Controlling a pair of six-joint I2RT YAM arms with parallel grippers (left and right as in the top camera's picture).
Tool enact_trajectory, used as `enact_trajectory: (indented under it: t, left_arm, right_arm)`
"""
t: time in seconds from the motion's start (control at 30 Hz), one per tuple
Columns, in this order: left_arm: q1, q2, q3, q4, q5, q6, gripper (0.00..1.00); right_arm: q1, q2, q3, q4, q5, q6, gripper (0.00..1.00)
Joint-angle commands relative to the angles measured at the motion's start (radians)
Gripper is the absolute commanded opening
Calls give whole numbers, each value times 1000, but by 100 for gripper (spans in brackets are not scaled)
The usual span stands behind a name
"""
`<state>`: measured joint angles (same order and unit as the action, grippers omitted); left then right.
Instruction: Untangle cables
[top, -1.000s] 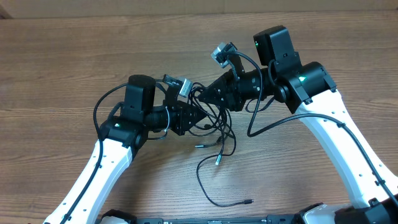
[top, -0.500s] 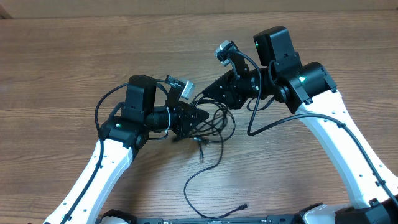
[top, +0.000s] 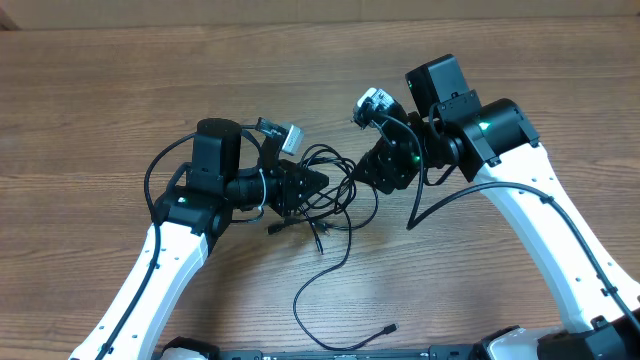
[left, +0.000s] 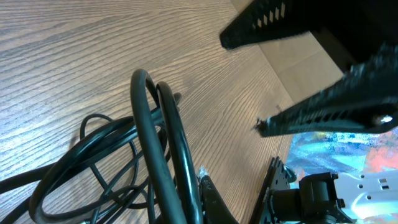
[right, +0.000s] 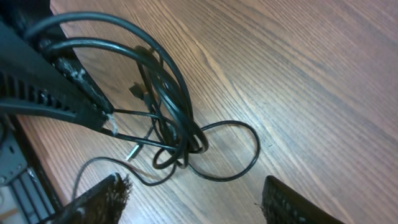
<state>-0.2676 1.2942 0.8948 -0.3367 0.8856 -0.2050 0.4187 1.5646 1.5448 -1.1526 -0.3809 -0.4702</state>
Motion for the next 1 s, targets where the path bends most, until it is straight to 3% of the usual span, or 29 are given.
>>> enact_trajectory:
  t: [0.0,0.17,0.37,0.4,0.5,0.67,0.83,0.97]
  left_arm:
    - [2,-7,6,5,24,43,4]
    - [2,-7,6,5,24,49,4]
    - [0,-7,6,5,24,48,4]
    - [0,-7,6,5,24,48,4]
    - [0,-7,6,5,24,48,4]
    - [0,-7,6,5,24,48,4]
    - [0,-7,6,5,24,48,4]
    - [0,-7,6,4,24,48,4]
  right_arm:
    - [-3,9,-50,30,3,-145,77]
    - [-3,11,-148,141,-63,-167,81]
    - [-3,19,-192,242,-141,-167,77]
    - [-3,23,-204,251,-141,-167,65]
    - [-3,28,-204,243,-142,-167,52]
    - [-3,50,-204,244,-211,-167,52]
    - [-3,80,-204,236,-220,-167,22]
    - [-3,80,-204,227,-220,-167,21]
